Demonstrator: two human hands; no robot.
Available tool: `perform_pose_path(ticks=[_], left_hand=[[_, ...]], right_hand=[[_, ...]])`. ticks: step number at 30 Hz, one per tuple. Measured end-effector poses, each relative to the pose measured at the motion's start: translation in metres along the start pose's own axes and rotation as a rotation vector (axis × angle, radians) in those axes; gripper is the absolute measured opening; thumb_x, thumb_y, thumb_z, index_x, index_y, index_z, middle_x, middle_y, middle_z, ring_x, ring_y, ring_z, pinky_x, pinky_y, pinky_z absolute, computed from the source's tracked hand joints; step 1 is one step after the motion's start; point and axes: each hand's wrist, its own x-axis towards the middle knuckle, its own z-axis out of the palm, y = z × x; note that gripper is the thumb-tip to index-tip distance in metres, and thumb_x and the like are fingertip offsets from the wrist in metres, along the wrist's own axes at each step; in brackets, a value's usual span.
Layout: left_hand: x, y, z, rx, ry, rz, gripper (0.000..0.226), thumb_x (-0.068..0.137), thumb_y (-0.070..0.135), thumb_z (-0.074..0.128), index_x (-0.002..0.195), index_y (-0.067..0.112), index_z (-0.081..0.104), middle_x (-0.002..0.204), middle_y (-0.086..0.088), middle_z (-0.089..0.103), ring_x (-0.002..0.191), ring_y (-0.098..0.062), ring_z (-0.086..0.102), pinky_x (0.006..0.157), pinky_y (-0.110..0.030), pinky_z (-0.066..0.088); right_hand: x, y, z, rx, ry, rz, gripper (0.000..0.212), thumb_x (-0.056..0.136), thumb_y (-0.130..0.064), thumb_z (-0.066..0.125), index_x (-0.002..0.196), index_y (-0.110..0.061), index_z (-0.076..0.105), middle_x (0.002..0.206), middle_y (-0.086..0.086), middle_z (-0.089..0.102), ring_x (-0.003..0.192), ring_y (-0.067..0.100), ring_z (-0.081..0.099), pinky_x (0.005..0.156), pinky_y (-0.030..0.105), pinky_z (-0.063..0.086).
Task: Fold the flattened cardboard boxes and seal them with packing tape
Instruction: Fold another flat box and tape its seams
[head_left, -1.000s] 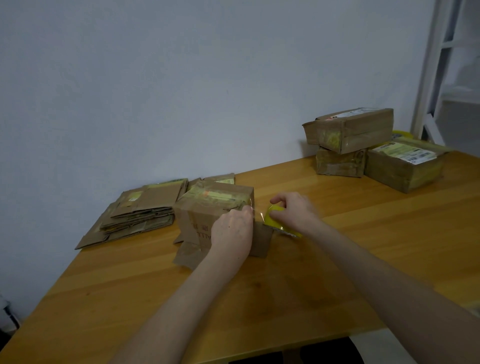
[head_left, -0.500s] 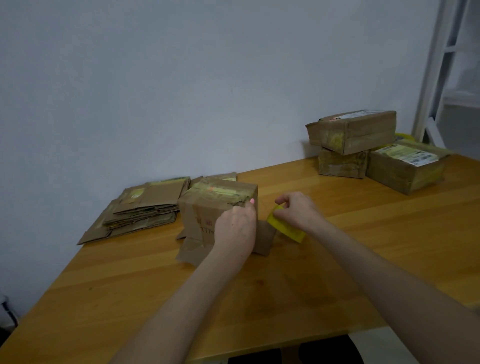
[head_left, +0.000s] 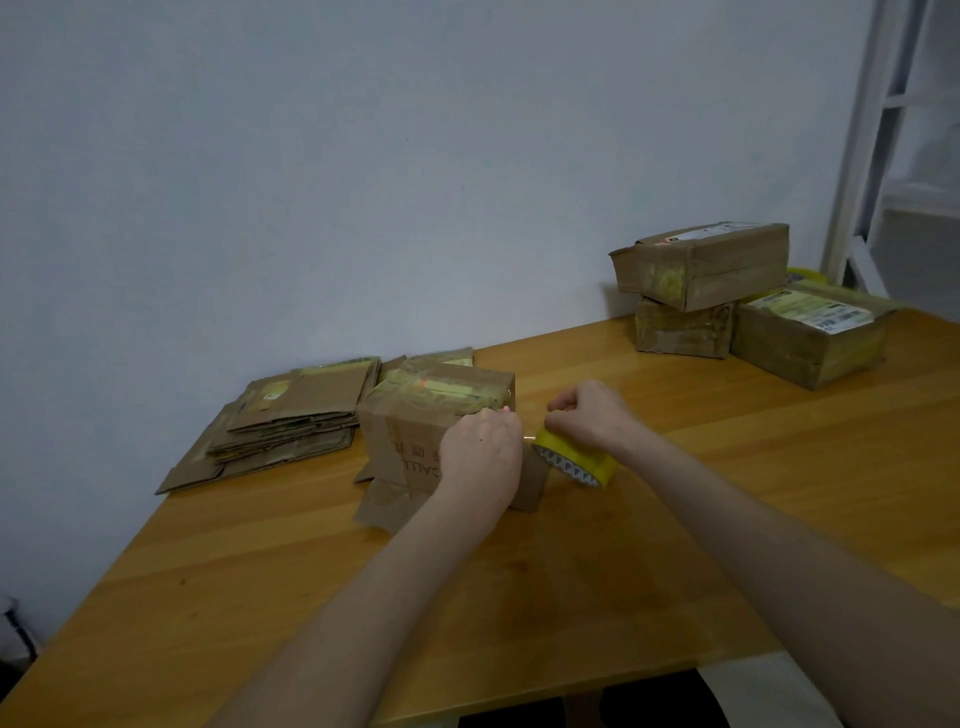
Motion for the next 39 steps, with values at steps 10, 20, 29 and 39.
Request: perform_pose_path(ticks=[10, 20, 29, 39], left_hand=[[0.002, -0.006, 0.011, -0.244, 0.008, -0.050, 0.028, 0.104, 0.022, 0.035, 0.106, 0.009, 0.059, 0.093, -0.008, 0.062, 0.087, -0.025, 0.063, 0.072, -0.035, 0.055], [-0.014, -0.016, 0.045, -0.320, -0.107, -0.088, 0.031, 0.105, 0.028, 0.031, 0.114, 0.016, 0.059, 0.089, -0.006, 0.063, 0.082, -0.023, 0.065, 0.071, -0.036, 0.057], [-0.020, -0.006, 0.046, -0.114, -0.171, 0.079, 0.028, 0.103, 0.030, 0.038, 0.114, 0.015, 0.059, 0.088, -0.004, 0.063, 0.079, -0.019, 0.064, 0.063, -0.029, 0.053], [0.046, 0.005, -0.014, -0.884, 0.211, -0.051, 0.031, 0.088, 0.038, 0.063, 0.112, 0.019, 0.070, 0.105, 0.000, 0.070, 0.100, -0.017, 0.062, 0.088, -0.033, 0.049]], right_hand=[[0.003, 0.003, 0.007, 0.041, 0.018, 0.021, 0.031, 0.088, -0.027, 0.064, 0.117, -0.018, 0.063, 0.120, 0.005, 0.059, 0.109, 0.021, 0.056, 0.094, 0.042, 0.051], [0.004, 0.008, -0.001, 0.049, 0.020, 0.030, 0.033, 0.090, -0.027, 0.060, 0.122, -0.018, 0.062, 0.121, 0.004, 0.058, 0.097, 0.016, 0.053, 0.090, 0.035, 0.052], [-0.005, 0.024, -0.008, 0.369, 0.055, -0.042, 0.031, 0.087, -0.014, 0.063, 0.118, -0.018, 0.065, 0.099, -0.001, 0.057, 0.097, 0.012, 0.051, 0.074, 0.023, 0.044], [-0.031, 0.026, -0.030, 0.505, 0.214, -0.334, 0.026, 0.088, -0.010, 0.064, 0.111, -0.021, 0.060, 0.079, -0.004, 0.069, 0.073, 0.009, 0.060, 0.063, 0.028, 0.048]])
